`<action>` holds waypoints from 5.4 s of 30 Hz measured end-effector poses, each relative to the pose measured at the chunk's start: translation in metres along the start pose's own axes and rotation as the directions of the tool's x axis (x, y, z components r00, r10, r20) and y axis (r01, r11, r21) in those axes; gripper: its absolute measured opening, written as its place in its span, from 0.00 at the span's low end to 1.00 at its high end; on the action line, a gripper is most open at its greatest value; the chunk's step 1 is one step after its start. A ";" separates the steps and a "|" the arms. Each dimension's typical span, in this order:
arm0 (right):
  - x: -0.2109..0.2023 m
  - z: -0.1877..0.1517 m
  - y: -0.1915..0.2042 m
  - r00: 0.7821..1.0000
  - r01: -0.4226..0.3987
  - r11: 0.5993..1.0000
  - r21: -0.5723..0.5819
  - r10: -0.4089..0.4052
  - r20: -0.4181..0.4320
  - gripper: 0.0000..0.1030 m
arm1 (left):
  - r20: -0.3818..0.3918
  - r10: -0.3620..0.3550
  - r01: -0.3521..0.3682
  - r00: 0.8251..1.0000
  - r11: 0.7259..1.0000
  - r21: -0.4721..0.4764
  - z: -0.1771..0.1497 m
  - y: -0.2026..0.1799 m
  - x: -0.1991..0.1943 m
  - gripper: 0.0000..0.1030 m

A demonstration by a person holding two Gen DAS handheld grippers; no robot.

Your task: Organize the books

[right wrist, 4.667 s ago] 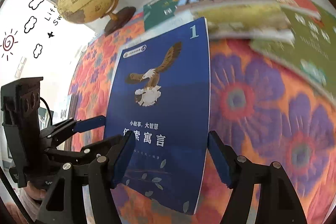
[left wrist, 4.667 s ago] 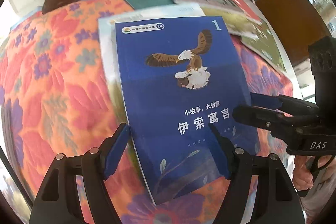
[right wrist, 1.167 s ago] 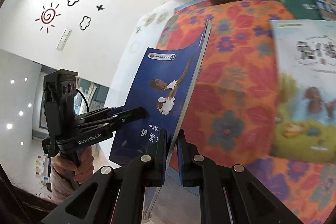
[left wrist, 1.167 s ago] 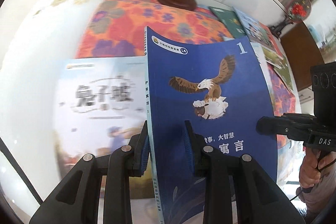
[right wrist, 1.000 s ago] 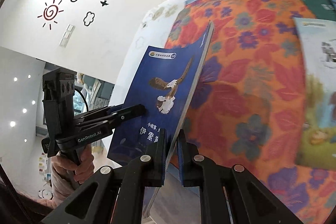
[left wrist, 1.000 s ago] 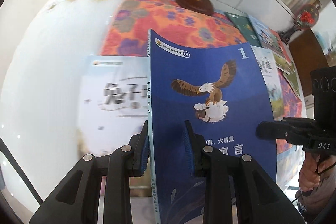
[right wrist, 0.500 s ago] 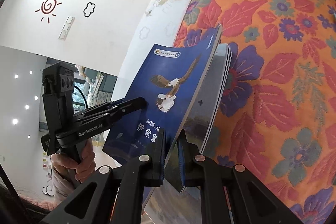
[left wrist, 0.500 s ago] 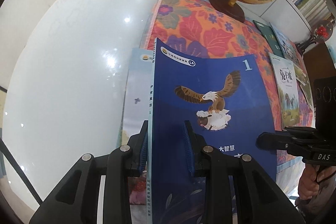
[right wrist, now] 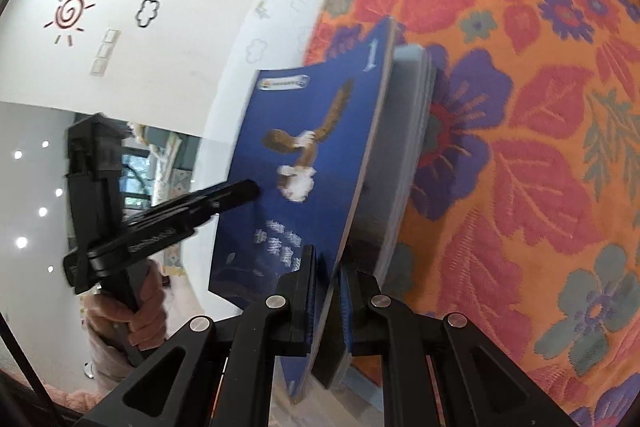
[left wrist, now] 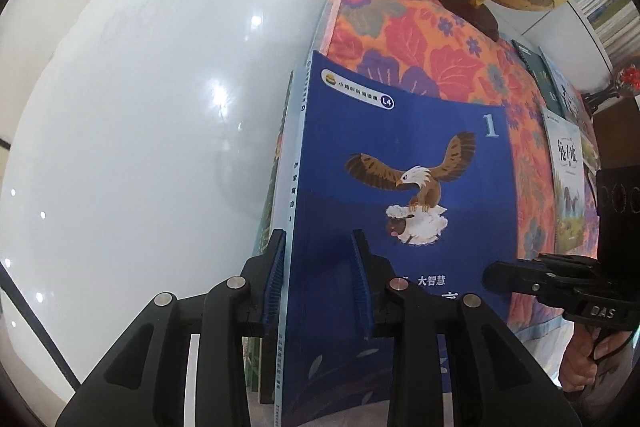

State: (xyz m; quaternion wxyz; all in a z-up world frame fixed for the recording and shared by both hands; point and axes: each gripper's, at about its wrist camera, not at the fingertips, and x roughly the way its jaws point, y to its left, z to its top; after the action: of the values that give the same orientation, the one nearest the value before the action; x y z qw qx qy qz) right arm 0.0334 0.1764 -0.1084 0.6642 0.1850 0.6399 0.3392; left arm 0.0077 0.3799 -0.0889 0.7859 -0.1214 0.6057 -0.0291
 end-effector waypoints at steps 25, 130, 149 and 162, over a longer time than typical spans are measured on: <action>-0.012 -0.012 -0.022 0.999 -0.042 0.991 0.126 0.039 0.027 0.12 | -0.010 0.038 -0.038 0.999 0.998 0.051 -0.006 -0.026 0.003 0.29; -0.269 -0.044 -0.268 0.960 -0.048 0.984 0.174 -0.003 0.279 0.14 | -0.191 -0.317 0.349 0.929 0.922 0.170 0.034 -0.333 0.102 0.21; -0.260 -0.050 -0.199 0.962 0.028 0.997 0.068 -0.045 0.271 0.14 | -0.149 -0.276 0.305 0.950 0.924 0.231 0.017 -0.308 0.055 0.21; -0.239 -0.052 -0.157 0.962 0.046 0.999 0.023 -0.050 0.270 0.14 | -0.106 -0.269 0.287 0.957 0.929 0.234 0.006 -0.269 0.027 0.22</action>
State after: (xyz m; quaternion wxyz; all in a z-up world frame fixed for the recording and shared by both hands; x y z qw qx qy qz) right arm 0.0283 -0.1078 -0.0478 0.7518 0.2195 0.5502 0.2895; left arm 0.0478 0.1147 -0.0524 0.7603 -0.1060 0.6020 -0.2197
